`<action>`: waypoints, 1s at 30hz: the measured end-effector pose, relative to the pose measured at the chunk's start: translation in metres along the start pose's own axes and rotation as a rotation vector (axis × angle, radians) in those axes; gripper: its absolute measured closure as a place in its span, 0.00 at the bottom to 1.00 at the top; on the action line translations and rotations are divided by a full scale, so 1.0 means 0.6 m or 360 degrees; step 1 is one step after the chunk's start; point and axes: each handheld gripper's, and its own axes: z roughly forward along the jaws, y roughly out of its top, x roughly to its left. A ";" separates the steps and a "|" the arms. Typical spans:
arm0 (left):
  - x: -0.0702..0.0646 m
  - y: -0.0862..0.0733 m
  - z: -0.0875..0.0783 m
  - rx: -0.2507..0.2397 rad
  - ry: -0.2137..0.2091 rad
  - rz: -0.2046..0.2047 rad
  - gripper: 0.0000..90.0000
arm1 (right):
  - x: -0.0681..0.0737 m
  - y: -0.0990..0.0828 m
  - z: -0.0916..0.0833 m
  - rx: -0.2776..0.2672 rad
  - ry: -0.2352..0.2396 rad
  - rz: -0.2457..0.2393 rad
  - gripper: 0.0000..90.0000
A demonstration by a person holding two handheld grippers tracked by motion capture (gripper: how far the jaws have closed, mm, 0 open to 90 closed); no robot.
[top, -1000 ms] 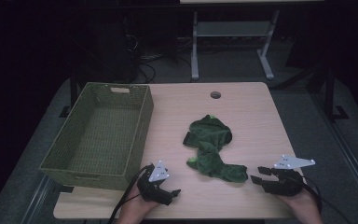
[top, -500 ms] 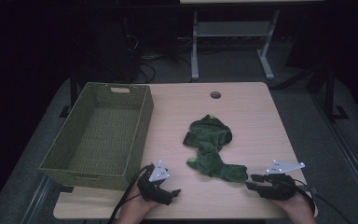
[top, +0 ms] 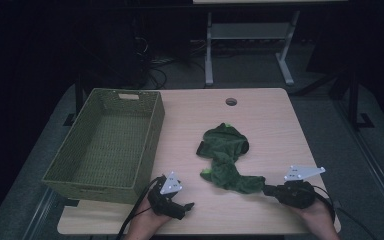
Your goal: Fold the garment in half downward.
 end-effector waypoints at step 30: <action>0.000 0.001 0.001 -0.0004 -0.0004 -0.0003 0.14 | 0.037 0.133 0.022 -0.0199 0.0134 -0.0306 0.96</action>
